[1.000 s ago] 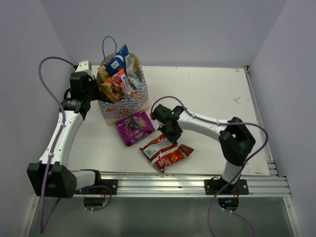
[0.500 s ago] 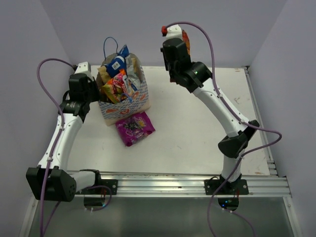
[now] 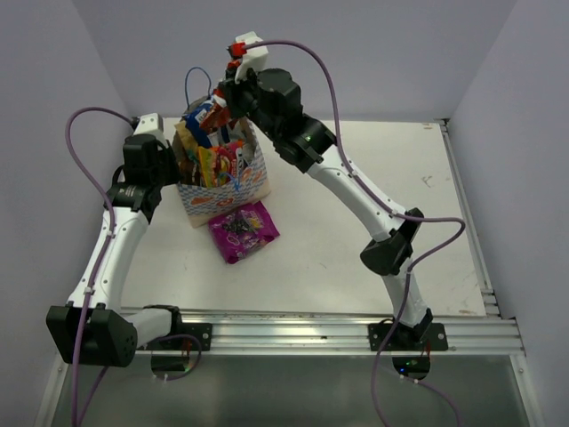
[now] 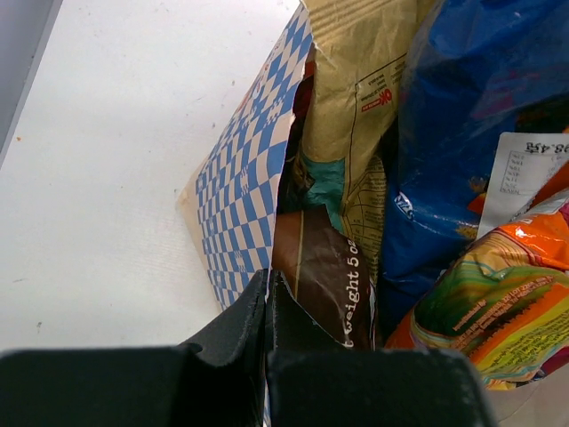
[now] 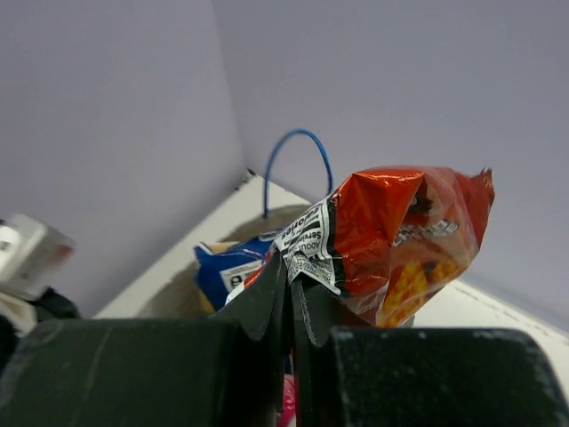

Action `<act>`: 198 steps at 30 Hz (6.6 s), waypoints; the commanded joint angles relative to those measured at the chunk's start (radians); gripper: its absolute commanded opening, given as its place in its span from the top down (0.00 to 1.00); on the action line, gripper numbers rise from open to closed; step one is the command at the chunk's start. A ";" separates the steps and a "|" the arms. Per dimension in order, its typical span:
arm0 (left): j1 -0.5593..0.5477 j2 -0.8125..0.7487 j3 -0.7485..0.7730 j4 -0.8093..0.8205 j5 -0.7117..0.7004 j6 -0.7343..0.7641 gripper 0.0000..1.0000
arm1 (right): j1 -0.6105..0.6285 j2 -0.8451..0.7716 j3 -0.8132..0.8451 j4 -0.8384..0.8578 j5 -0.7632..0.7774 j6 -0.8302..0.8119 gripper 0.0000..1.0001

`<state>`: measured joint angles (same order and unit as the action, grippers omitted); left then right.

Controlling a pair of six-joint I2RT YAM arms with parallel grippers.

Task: Place the snacks into the paper bag

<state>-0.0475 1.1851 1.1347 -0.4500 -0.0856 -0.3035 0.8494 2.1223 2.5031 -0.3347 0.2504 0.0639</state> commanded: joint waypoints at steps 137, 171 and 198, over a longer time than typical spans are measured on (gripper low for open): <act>-0.005 -0.022 -0.001 0.037 -0.071 0.024 1.00 | 0.011 0.194 0.074 -0.392 -0.168 0.044 0.96; -0.005 -0.024 0.000 0.050 -0.083 0.027 1.00 | 0.048 -0.085 -0.090 -0.199 -0.195 0.001 0.27; -0.005 -0.004 0.013 0.060 -0.091 0.026 1.00 | -0.061 -0.048 -0.271 -0.231 0.076 -0.012 0.27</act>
<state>-0.0486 1.1908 1.1255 -0.4519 -0.1612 -0.2943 0.7887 2.1052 2.2566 -0.5667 0.3271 0.0322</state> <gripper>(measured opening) 0.007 0.733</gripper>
